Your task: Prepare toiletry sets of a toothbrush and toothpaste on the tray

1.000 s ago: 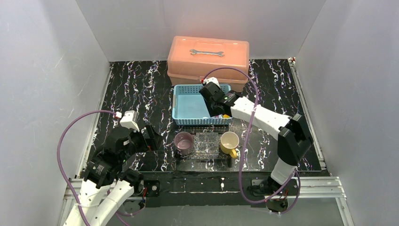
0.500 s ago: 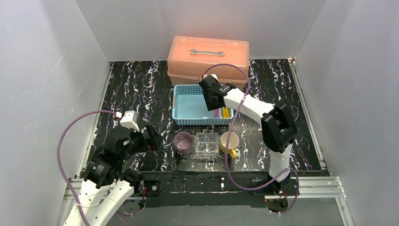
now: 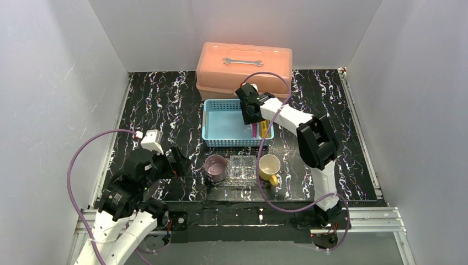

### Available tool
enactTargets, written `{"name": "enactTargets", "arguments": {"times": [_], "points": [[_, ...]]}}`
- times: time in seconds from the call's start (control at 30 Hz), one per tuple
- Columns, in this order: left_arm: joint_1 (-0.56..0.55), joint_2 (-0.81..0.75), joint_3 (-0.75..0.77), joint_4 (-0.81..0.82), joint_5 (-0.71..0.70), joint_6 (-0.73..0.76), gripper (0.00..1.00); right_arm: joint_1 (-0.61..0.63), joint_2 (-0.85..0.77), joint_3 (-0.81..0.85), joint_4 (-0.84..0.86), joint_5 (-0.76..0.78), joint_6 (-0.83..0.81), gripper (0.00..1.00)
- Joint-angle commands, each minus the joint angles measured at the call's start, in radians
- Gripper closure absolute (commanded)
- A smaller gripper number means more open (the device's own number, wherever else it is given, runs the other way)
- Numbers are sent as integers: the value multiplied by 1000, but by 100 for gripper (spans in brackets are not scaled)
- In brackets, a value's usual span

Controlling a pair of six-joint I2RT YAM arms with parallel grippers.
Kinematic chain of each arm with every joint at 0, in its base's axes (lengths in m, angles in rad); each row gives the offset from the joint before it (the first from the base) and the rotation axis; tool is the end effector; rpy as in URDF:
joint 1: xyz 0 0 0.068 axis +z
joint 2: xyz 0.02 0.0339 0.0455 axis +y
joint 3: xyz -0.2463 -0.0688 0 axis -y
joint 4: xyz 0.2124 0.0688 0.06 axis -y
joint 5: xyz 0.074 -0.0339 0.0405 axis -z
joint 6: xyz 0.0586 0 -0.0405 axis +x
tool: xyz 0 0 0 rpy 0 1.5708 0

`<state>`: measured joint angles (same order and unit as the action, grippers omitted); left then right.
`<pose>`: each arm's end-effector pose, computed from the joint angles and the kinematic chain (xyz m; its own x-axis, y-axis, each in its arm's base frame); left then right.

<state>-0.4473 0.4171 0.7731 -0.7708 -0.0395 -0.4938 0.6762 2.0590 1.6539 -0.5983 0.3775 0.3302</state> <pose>0.0860 -0.0387 0.2901 -0.5094 -0.2809 -0.8134 0.1796 0.8897 -0.4198 0.3438 0.2481 0.1941 -0.7607 -0.2240 -0.6092 -0.1909 0.9743 -0.1198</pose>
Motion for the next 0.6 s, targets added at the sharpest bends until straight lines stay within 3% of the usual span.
{"name": "enactTargets", "arguments": {"times": [0.0,0.57], "points": [[4,2,9,-1,-2,11,0,-13,26,59,30,-15,12,49],[4,10,9,-1,-5,11,1,-50,79,54,51,-34,30,49]]}}
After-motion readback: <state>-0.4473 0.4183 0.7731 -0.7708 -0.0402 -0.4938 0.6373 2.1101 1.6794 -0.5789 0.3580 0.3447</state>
